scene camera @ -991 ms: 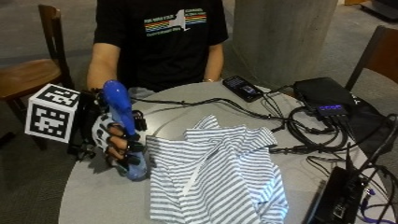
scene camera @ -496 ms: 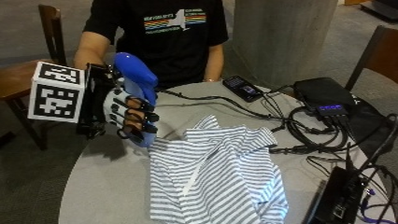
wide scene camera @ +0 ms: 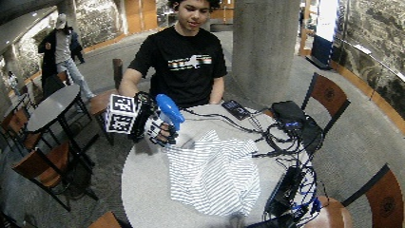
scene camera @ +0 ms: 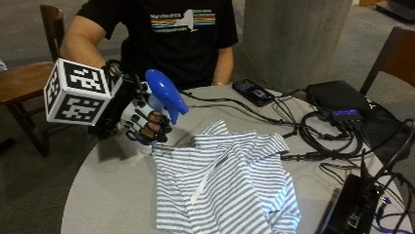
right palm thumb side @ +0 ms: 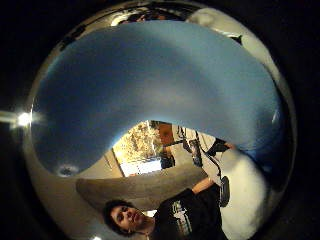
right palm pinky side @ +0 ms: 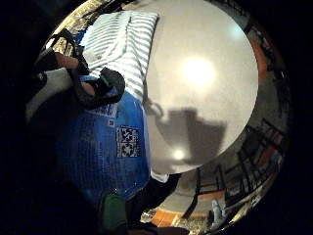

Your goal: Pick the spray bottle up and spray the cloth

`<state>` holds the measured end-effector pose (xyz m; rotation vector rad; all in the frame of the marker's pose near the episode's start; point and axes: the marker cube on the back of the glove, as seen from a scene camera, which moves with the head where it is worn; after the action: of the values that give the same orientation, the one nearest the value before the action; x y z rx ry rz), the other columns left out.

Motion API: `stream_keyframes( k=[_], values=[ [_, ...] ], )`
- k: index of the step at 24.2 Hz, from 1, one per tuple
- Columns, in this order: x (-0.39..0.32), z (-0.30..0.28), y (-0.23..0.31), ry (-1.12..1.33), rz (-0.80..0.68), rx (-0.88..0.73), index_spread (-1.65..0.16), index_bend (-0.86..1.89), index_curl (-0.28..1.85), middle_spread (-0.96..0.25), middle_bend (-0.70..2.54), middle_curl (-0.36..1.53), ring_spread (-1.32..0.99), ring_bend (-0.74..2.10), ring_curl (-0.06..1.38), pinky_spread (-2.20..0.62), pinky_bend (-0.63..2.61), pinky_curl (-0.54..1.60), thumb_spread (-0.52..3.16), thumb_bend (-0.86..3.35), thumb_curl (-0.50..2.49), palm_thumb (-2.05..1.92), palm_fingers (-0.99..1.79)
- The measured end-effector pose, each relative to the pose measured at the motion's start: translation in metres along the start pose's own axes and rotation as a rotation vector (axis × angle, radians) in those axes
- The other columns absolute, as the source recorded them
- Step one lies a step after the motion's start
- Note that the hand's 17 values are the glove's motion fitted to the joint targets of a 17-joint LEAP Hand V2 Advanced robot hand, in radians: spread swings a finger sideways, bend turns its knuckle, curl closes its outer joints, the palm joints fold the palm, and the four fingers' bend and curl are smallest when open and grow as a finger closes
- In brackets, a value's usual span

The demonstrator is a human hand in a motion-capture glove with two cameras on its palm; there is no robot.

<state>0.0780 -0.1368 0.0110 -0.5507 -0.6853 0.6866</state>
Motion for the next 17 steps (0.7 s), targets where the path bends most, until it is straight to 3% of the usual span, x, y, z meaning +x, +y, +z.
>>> stream_keyframes(
  k=[17],
  values=[
    [-0.016,-0.001,-0.007,0.133,0.128,-0.077,-0.19,0.15,0.47,-0.05,0.24,0.47,-0.03,0.29,0.37,0.20,0.47,0.31,0.62,-0.03,0.67,1.01,1.12]
  ],
)
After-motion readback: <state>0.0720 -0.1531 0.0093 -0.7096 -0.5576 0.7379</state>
